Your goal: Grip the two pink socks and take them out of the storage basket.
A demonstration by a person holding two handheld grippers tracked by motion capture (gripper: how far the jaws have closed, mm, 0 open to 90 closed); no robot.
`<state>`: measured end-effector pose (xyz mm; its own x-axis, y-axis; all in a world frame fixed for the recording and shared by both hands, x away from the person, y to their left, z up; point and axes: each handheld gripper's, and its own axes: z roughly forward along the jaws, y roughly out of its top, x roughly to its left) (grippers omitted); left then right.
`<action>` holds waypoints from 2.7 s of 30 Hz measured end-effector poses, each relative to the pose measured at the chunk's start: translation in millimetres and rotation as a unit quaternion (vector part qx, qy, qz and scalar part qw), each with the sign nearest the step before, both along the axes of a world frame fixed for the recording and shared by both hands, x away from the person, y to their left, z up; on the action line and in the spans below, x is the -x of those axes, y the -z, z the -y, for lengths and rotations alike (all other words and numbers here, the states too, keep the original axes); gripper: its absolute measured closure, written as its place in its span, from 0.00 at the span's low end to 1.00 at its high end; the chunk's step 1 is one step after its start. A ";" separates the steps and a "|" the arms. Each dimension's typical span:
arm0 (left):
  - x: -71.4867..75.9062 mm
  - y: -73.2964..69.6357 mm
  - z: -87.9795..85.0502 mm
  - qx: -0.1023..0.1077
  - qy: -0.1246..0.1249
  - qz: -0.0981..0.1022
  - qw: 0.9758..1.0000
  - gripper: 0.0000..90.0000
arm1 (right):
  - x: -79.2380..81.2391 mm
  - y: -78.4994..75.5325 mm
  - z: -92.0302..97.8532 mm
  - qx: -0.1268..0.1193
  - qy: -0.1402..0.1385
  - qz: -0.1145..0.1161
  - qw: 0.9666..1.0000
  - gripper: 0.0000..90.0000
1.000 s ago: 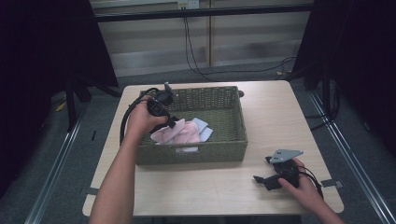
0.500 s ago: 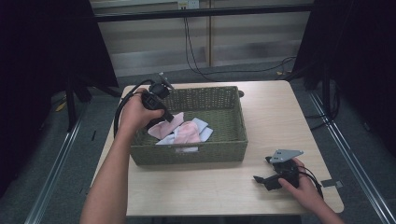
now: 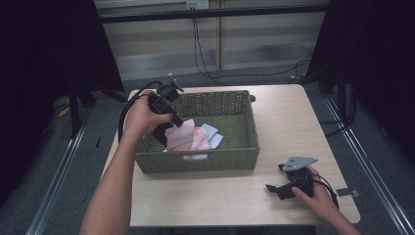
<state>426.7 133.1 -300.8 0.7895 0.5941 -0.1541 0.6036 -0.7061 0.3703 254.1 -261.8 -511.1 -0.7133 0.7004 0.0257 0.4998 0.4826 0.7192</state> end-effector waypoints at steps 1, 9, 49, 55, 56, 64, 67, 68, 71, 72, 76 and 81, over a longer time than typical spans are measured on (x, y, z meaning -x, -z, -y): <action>-0.2 -2.5 -0.4 0.007 -0.001 -0.002 1.000 0.99 | 0.0 0.0 0.0 0.000 0.000 0.000 1.000 0.10; 0.7 -25.7 -2.8 0.013 -0.002 -0.001 1.000 0.99 | -0.1 0.0 0.1 0.000 0.000 0.001 1.000 0.10; 68.5 -58.7 18.7 0.059 0.077 -0.012 0.995 0.99 | -0.1 0.1 0.1 0.000 0.000 0.001 1.000 0.10; 81.1 -45.3 30.6 0.059 0.100 -0.012 0.993 0.99 | -0.1 0.1 0.1 0.000 -0.001 0.001 1.000 0.10; 81.9 -42.1 32.1 0.055 0.100 -0.012 0.993 0.99 | -0.1 0.1 0.1 0.001 -0.001 0.001 1.000 0.10; 84.5 -15.2 38.0 0.053 0.104 -0.020 0.993 0.99 | 0.2 0.0 0.0 0.000 0.000 -0.001 1.000 0.10; 85.3 -5.3 39.3 0.054 0.104 -0.024 0.993 0.99 | 0.3 -0.1 0.0 0.000 0.001 -0.001 1.000 0.10; 85.5 -2.4 40.0 0.053 0.105 -0.026 0.993 0.99 | 0.1 0.0 0.0 0.000 0.000 0.000 1.000 0.10; 86.6 4.2 42.5 0.052 0.108 -0.031 0.992 0.99 | 0.1 0.0 0.0 0.001 0.000 0.000 1.000 0.10; 87.1 6.3 43.5 0.053 0.109 -0.029 0.992 0.98 | 0.2 0.0 0.0 0.000 0.000 -0.001 1.000 0.10; 86.9 15.8 46.7 0.050 0.107 -0.033 0.992 0.98 | 0.2 0.0 0.0 0.001 0.000 -0.001 1.000 0.10; 88.1 26.8 51.9 0.051 0.108 -0.041 0.992 0.98 | 0.3 -0.1 0.0 0.000 0.000 -0.001 1.000 0.10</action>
<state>338.6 81.2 -327.6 0.8789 0.3907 -0.2736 0.4735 -0.7834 0.4025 253.8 -261.8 -511.0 -0.7126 0.7011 0.0270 0.5022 0.4828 0.7174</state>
